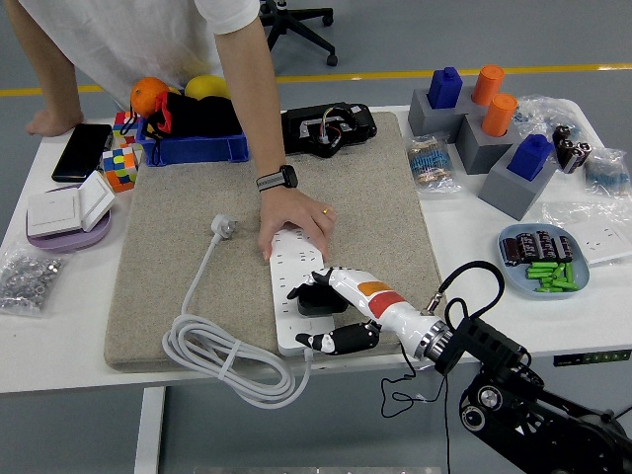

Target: Press the white button,pick up the black plug,place it near the board,insert it into the board

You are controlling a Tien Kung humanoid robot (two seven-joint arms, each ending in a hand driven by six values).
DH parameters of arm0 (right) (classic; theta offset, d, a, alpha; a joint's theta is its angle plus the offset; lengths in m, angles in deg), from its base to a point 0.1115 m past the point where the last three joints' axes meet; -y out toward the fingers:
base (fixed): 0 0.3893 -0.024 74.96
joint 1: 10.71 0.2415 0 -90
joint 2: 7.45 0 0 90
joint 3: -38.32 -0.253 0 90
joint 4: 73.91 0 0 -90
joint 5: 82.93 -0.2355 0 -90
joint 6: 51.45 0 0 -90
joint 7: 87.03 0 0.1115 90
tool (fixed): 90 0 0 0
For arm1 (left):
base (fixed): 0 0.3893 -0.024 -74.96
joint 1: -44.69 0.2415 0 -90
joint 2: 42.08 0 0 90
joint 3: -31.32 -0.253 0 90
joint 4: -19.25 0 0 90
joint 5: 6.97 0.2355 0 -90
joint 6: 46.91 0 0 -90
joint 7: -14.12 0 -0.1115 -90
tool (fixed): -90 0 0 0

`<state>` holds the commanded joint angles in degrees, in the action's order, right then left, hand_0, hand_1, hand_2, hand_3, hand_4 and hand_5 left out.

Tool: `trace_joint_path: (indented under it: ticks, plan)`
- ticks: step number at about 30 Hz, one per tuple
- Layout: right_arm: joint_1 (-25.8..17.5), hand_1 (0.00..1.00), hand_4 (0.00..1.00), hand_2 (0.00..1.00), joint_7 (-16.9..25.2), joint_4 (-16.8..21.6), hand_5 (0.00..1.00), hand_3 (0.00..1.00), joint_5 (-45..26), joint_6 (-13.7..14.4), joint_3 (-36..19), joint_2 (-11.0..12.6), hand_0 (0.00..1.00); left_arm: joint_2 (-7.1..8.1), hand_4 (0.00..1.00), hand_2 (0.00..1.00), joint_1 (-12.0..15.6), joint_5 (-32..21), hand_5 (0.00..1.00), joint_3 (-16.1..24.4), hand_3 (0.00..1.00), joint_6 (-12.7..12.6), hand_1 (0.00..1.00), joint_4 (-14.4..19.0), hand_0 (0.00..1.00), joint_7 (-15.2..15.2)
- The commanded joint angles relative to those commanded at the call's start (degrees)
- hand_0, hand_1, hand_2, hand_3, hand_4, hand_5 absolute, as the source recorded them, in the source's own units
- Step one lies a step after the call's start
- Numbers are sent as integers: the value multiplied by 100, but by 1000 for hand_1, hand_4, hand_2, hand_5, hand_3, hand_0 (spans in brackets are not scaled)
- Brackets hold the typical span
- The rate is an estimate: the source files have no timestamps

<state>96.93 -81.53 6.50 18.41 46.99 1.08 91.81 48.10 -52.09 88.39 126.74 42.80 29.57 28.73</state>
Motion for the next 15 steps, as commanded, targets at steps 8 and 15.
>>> trace_joint_path:
  ticks: [8,15]
  plan:
    - [29,730,843,697,9,-5,194,639,2,1,-73,-30,785,4,583,510,3,-13,268,10,576,0,495,0,465,0]
    - [22,729,842,695,-16,-68,191,640,-22,-41,-31,-3,788,3,584,511,4,-4,268,11,576,0,495,0,466,-1]
